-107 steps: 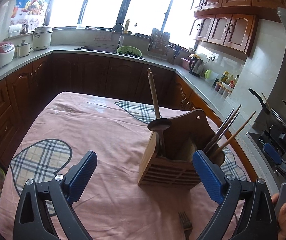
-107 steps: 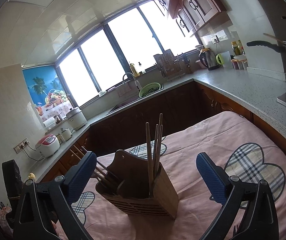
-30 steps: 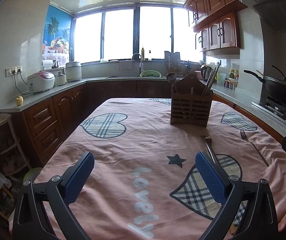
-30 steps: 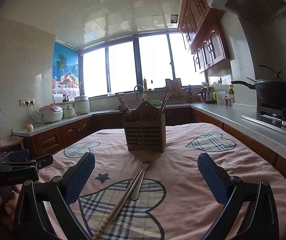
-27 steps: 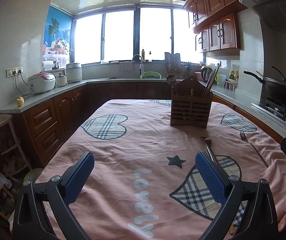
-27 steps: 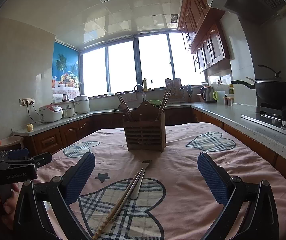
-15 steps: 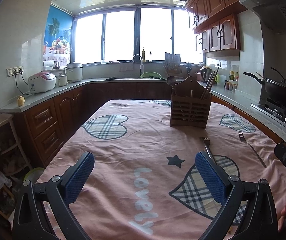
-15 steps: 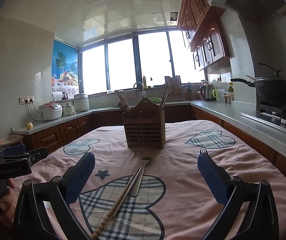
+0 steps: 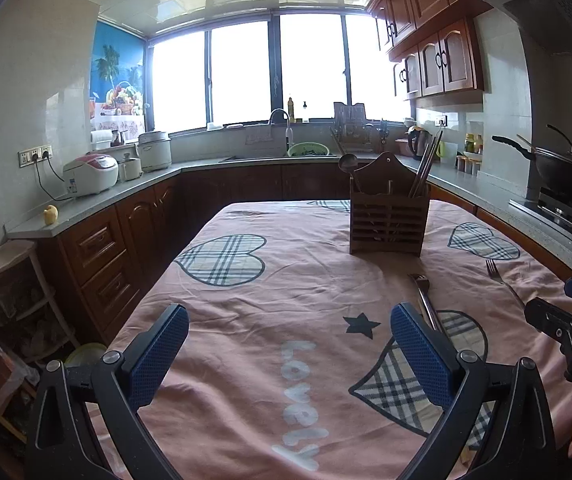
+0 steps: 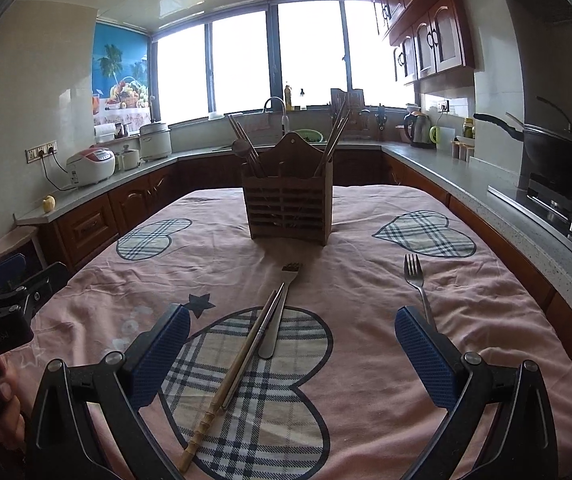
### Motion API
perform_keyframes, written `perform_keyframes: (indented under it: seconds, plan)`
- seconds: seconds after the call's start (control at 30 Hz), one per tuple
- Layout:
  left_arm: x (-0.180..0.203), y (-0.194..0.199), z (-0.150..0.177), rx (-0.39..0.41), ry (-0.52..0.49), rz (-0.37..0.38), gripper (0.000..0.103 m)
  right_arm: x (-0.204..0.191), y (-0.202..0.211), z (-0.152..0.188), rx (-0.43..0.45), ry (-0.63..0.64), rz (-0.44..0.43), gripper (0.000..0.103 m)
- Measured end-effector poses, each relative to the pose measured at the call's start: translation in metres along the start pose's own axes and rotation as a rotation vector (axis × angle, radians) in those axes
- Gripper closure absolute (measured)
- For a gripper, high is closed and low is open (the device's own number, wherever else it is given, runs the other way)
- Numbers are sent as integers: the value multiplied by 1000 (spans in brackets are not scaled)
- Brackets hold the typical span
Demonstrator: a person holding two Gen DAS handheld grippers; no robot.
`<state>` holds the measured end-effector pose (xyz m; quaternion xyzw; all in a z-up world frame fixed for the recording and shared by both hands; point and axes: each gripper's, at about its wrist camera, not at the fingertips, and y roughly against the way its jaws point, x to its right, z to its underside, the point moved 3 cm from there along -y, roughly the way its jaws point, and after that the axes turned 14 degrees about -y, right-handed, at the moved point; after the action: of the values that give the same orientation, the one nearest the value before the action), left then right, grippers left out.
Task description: Organize utensils
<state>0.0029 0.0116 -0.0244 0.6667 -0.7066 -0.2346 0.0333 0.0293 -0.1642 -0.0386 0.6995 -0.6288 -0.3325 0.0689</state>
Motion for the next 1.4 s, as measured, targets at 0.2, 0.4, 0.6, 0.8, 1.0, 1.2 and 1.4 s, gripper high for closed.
perform_keyframes:
  seconds: [0.2,0.4,0.6,0.8,1.0,1.2,1.4]
  plan:
    - [4,0,5,10,21,37,1,7,10,-4,-1,-60,-42,0]
    - [8,-10,2,-81,-2,34,1,11,13,-5,24,-95,5,0]
    - [8,-6,-10,-78,-8,-10,1,9,16,-4,55,-79,11,0]
    - [4,-5,-9,-44,20,4,1,8,12,-7,72,-52,31,0]
    - [3,-3,-4,-28,19,19,1,7,19,-5,127,-42,14,0]
    - [4,-2,-4,-32,11,27,1,1,19,-3,148,-5,12,0]
    - [3,0,-5,-27,16,25,1,-1,19,-1,154,3,0,0]
